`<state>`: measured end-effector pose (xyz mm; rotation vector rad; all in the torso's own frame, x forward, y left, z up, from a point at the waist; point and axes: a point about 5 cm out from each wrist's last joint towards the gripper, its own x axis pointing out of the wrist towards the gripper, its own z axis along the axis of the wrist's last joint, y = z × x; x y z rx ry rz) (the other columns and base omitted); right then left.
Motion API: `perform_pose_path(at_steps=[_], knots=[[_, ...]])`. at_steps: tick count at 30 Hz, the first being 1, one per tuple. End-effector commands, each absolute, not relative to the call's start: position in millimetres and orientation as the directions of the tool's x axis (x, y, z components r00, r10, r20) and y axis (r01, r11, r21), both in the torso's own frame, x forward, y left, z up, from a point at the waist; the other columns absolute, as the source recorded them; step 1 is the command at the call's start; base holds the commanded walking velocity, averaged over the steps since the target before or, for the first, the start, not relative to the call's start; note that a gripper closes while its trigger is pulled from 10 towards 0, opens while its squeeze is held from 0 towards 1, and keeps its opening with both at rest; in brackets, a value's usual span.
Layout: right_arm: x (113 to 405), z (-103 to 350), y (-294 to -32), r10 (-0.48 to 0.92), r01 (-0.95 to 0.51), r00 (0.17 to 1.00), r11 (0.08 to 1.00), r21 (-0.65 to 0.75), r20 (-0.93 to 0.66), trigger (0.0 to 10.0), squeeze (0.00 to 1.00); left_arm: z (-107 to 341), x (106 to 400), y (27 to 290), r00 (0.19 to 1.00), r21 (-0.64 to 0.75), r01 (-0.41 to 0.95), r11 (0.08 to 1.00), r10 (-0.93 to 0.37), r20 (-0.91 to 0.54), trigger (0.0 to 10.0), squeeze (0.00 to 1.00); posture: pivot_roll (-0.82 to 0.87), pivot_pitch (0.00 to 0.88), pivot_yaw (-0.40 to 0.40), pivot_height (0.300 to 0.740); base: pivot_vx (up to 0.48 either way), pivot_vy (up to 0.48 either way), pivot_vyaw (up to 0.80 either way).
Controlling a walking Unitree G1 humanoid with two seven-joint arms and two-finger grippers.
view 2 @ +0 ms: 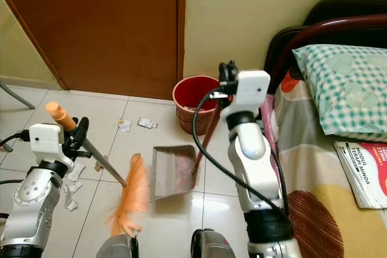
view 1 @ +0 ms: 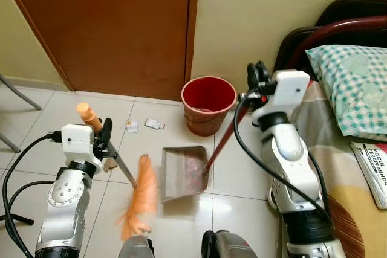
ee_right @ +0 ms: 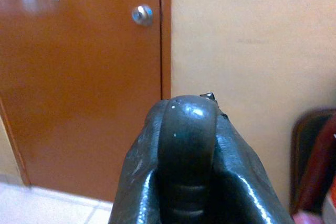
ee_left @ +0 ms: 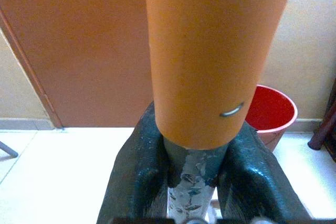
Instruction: Sweep floor
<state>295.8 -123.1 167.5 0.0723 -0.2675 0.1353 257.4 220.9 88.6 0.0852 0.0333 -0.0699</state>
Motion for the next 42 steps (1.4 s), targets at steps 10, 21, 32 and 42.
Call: perform_pose_path(at_steps=[10,21,32,42], knots=[[287,132,-157,0.000,0.000,0.991,1.000,0.000,0.132,10.0,0.00,90,252,212,0.993,0.095,0.095,0.991,-0.089,-0.074,10.0,0.00,0.04,0.152,-0.003,0.740,0.000,0.000,0.00],[293,143,-160,-0.016,0.016,0.986,1.000,-0.001,0.164,10.0,0.00,96,252,207,0.993,0.088,0.099,0.991,-0.092,-0.072,10.0,0.00,0.04,0.173,-0.004,0.740,-0.027,0.000,0.00],[296,146,-162,-0.025,0.024,0.985,1.000,0.012,0.169,10.0,0.00,97,254,207,0.994,0.085,0.093,0.992,-0.087,-0.070,10.0,0.00,0.03,0.176,-0.010,0.740,-0.343,0.000,0.00],[298,150,-163,-0.023,0.021,0.984,1.000,0.012,0.177,10.0,0.00,97,257,206,0.994,0.082,0.087,0.993,-0.081,-0.068,10.0,0.00,0.02,0.173,-0.017,0.740,-0.337,0.000,0.00]])
